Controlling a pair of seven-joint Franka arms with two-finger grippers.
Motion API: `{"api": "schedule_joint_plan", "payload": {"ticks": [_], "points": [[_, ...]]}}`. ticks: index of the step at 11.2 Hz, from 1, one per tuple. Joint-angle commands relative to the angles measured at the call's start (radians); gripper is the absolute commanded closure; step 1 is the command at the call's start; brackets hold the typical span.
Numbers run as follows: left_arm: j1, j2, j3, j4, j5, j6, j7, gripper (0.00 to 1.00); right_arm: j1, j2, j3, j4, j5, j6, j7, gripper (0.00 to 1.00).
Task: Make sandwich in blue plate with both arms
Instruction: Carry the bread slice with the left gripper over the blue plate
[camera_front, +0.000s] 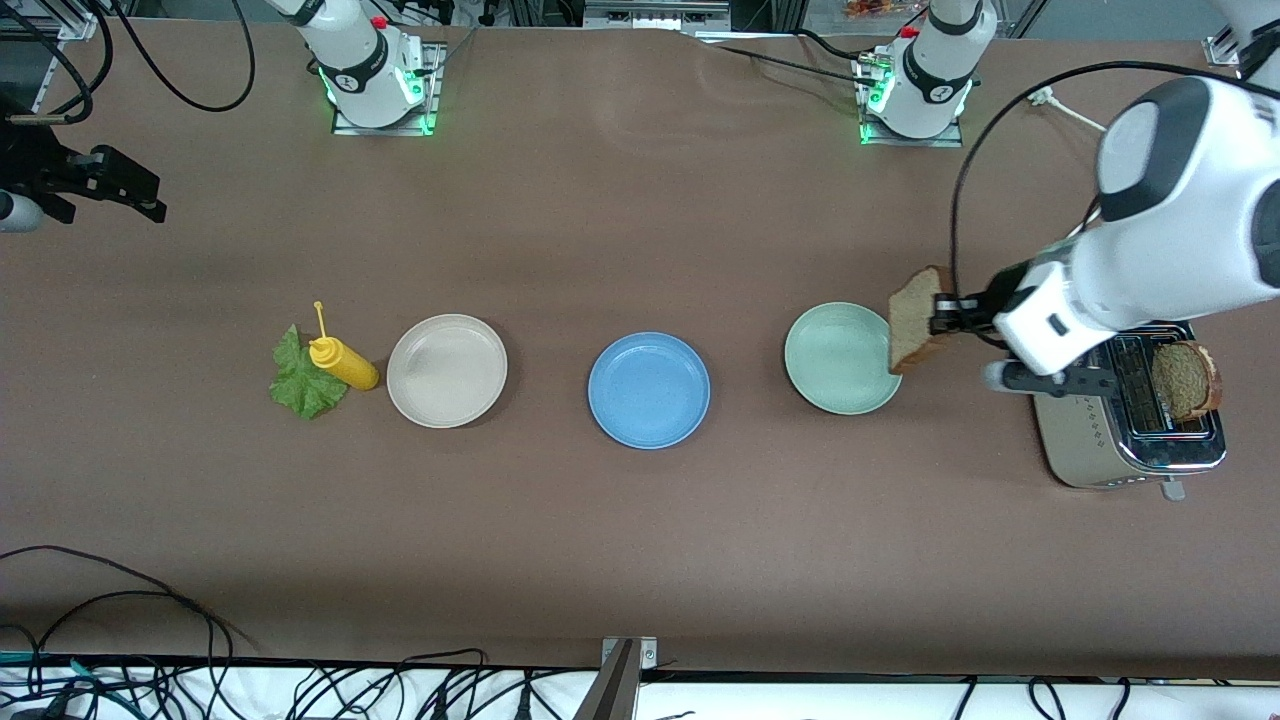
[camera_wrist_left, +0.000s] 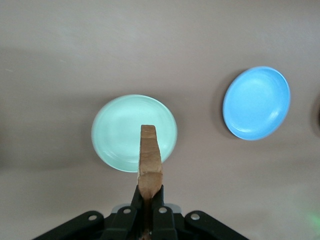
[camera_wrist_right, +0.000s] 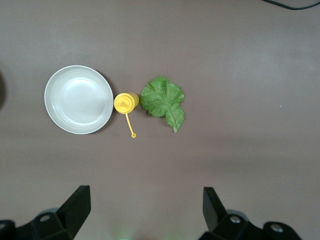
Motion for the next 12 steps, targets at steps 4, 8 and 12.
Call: {"api": "schedule_joint_plan", "payload": {"ticks": [4,8,12], "points": [[-0.023,0.122,-0.239,0.008,-0.021,0.166,-0.379,1.00,-0.002,0.008,0.001,0.028,0.015,-0.033,-0.008,0.00],[-0.053,0.217,-0.349,0.006,0.040,0.332,-0.555,1.00,-0.004,0.010,-0.001,0.026,0.016,-0.037,-0.008,0.00],[-0.093,0.342,-0.420,0.003,0.166,0.526,-0.699,1.00,-0.002,0.010,-0.001,0.028,0.015,-0.037,-0.008,0.00]]}}
